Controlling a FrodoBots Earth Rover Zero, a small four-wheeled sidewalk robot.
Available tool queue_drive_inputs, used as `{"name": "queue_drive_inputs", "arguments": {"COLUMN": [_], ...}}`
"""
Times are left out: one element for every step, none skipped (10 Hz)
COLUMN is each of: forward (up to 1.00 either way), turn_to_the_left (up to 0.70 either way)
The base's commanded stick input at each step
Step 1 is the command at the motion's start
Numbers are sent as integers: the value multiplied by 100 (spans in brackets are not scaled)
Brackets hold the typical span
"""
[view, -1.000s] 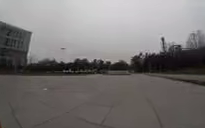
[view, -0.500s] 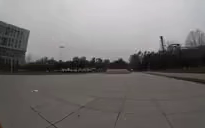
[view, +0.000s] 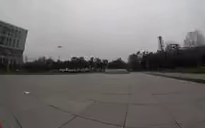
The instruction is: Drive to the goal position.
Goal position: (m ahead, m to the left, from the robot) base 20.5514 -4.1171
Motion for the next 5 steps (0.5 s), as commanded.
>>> {"name": "queue_drive_inputs", "arguments": {"forward": [70, 70, 70, 70, 70], "turn_to_the_left": [-1, -1, -1, -1, -1]}}
